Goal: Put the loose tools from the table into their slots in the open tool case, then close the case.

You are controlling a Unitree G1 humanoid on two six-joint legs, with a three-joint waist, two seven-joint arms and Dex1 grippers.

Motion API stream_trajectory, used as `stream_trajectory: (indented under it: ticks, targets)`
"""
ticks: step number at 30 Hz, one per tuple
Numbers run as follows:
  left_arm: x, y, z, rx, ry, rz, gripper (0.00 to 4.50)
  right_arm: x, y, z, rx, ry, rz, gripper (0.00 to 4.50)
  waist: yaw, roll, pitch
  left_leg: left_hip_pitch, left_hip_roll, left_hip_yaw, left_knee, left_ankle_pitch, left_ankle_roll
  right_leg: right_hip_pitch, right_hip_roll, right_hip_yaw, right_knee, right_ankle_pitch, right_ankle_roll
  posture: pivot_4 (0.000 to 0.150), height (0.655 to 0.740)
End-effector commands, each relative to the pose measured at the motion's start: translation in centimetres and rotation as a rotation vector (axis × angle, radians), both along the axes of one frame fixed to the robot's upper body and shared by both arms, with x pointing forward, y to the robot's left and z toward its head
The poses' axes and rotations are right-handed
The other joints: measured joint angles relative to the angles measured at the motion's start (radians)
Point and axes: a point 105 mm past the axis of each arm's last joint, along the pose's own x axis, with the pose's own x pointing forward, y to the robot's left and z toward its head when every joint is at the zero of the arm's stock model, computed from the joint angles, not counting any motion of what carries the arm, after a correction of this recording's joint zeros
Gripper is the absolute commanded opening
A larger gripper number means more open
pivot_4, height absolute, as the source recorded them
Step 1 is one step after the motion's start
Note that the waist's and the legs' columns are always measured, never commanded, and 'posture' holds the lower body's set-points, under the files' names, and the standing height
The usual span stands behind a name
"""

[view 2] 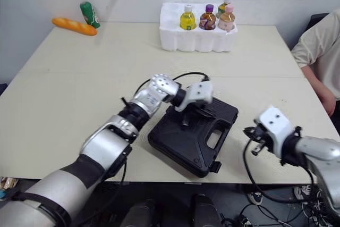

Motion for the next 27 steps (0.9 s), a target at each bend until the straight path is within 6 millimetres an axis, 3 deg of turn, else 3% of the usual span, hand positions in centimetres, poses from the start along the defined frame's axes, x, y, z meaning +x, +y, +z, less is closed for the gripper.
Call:
stream_trajectory:
  ticks: [1,4,8,15,18,22,27]
  targets:
    - [-4.9,1.1,2.0,-0.012,0.040,-0.244,0.05,-3.9,2.7,-0.1,0.041,0.058,0.121,0.00,0.009,0.003,0.000,0.000,0.000,0.000,-0.001,0.000,0.000,0.000,0.000,0.000,0.000,0.000,0.000,0.150,0.7367]
    - [-6.6,1.8,0.6,0.049,0.039,-0.275,0.05,-6.1,4.8,-1.3,0.099,0.129,0.178,0.00,0.016,0.003,0.000,0.000,0.000,-0.001,0.000,0.000,-0.001,0.001,0.001,0.001,0.000,0.000,0.000,0.150,0.7367]
    - [-7.1,1.3,-0.5,0.093,0.079,-0.240,0.05,-7.0,6.6,-2.7,0.143,0.175,0.197,0.00,0.018,0.003,0.000,0.002,-0.002,-0.001,0.002,-0.001,0.006,0.004,-0.002,0.002,-0.002,0.001,0.002,0.150,0.7367]
    - [-6.6,0.7,-5.0,0.256,0.031,-0.177,0.05,-5.7,7.4,-2.9,0.168,0.154,0.202,0.00,0.018,0.003,0.000,0.001,-0.002,-0.002,0.001,-0.003,0.011,0.002,-0.001,0.001,-0.003,0.001,0.001,0.150,0.7367]
    - [-6.3,2.0,-7.2,0.368,-0.014,-0.182,0.05,-5.6,7.9,-2.6,0.193,0.154,0.237,0.00,0.021,0.001,-0.001,0.002,-0.002,-0.003,0.001,-0.003,0.011,0.004,-0.002,0.001,-0.003,0.001,0.001,0.150,0.7367]
    - [-6.4,1.8,-7.3,0.376,-0.007,-0.181,0.05,-6.3,9.7,-1.9,0.230,0.157,0.377,0.00,0.015,-0.001,-0.004,0.003,-0.002,-0.004,0.001,-0.004,0.011,0.006,-0.002,0.001,-0.005,0.001,0.001,0.150,0.7367]
    - [-6.0,1.5,-7.3,0.370,-0.026,-0.165,0.05,-5.4,9.9,-1.4,0.252,0.107,0.347,0.00,0.013,-0.003,-0.005,0.003,-0.001,-0.004,0.001,-0.004,0.011,0.006,-0.001,0.000,-0.004,0.000,0.000,0.150,0.7367]
